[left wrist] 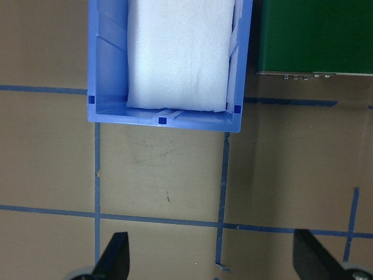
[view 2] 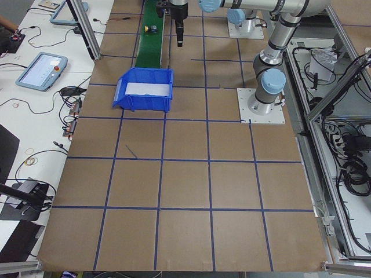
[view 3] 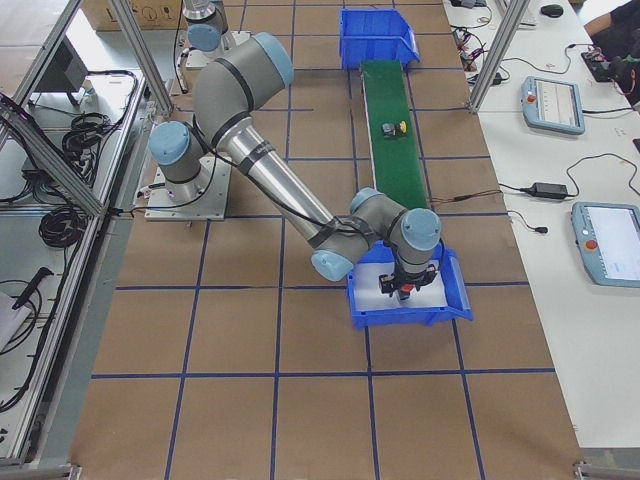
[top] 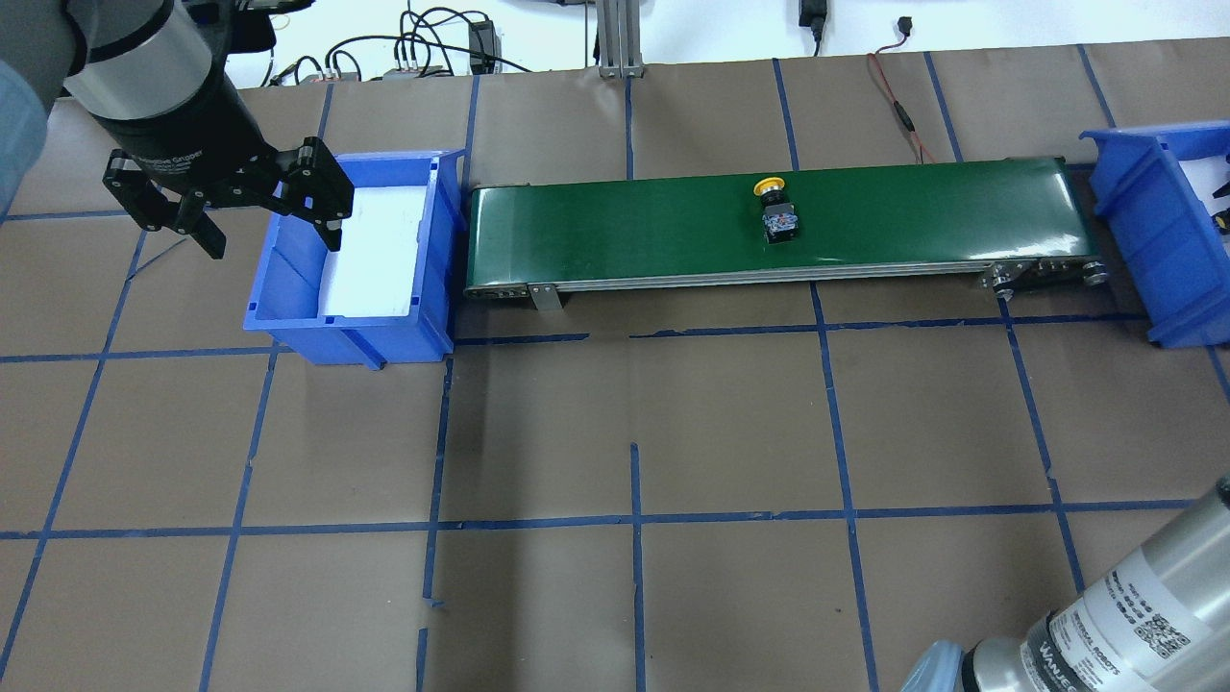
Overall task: Transport two buttons from left to right
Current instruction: 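Move the red-capped button with the right gripper into the far blue bin, then release the red button and swing the right gripper back over the belt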
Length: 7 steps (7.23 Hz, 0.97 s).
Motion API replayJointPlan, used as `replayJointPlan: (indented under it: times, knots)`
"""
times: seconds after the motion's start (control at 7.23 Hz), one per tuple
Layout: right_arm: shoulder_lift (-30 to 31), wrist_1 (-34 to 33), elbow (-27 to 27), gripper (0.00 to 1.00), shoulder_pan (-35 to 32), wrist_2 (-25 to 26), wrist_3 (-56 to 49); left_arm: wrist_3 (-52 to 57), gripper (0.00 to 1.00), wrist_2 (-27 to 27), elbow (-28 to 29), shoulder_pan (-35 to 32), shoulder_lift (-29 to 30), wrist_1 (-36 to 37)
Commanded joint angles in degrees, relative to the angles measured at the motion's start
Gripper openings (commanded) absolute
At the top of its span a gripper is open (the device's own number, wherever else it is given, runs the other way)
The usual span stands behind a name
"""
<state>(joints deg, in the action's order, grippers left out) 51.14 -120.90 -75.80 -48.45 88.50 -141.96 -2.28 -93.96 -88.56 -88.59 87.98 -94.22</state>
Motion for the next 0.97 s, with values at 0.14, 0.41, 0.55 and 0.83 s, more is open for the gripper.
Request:
replayJointPlan:
  times: [0.14, 0.41, 0.55, 0.83]
  knots:
    - [7.8, 9.5, 0.3, 1.0, -0.8, 0.0, 5.2, 0.1, 1.0, 0.0, 0.0, 0.0, 0.0, 0.0]
    - [13.4, 16.4, -0.1, 1.0, -4.3, 0.0, 13.3, 0.5, 1.0, 0.2, 0.0, 0.3, 0.0, 1.0]
    - [14.5, 16.9, -0.4, 1.0, -7.9, 0.4, 25.5, 0.7, 1.0, 0.3, 0.0, 0.4, 0.0, 1.7]
    - [14.7, 17.1, -3.2, 1.0, -14.2, 1.8, 54.9, 0.7, 1.0, 0.6, 0.5, 0.4, 0.0, 1.2]
